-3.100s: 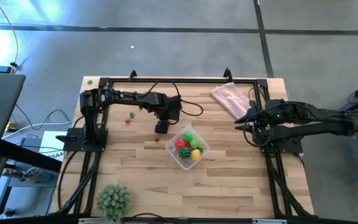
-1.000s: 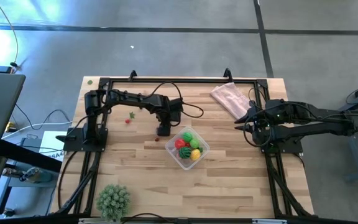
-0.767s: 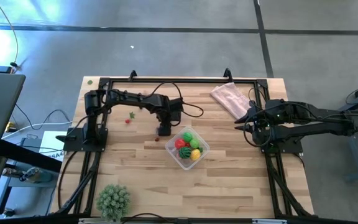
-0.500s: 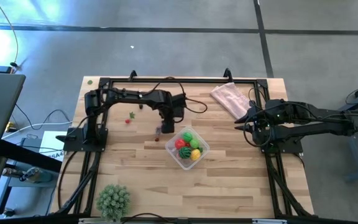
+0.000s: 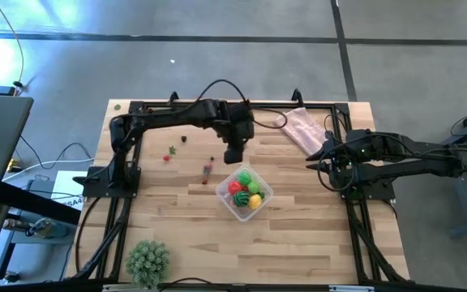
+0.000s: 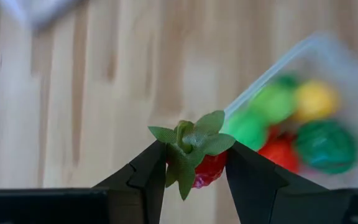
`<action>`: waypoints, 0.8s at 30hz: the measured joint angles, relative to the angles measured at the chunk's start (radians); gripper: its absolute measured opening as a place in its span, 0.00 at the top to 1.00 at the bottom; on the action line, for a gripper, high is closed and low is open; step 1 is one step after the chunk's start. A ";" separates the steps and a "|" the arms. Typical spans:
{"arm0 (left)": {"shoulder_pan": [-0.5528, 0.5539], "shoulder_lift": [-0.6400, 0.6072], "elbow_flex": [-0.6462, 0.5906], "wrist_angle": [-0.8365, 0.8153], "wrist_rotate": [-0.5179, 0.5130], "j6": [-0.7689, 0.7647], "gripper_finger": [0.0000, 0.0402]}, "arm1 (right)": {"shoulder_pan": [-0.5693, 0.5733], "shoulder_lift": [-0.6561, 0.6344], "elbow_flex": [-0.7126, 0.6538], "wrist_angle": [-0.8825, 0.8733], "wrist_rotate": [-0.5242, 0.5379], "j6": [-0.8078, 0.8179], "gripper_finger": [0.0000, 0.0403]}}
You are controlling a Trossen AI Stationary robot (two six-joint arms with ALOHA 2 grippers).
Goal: Pick and placing Produce into tupperware
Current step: Put the top red strawberry into the transparent container
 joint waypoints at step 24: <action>-0.253 0.196 0.097 -0.053 -0.086 0.031 0.66 | 0.000 0.000 0.000 0.000 0.000 -0.001 0.74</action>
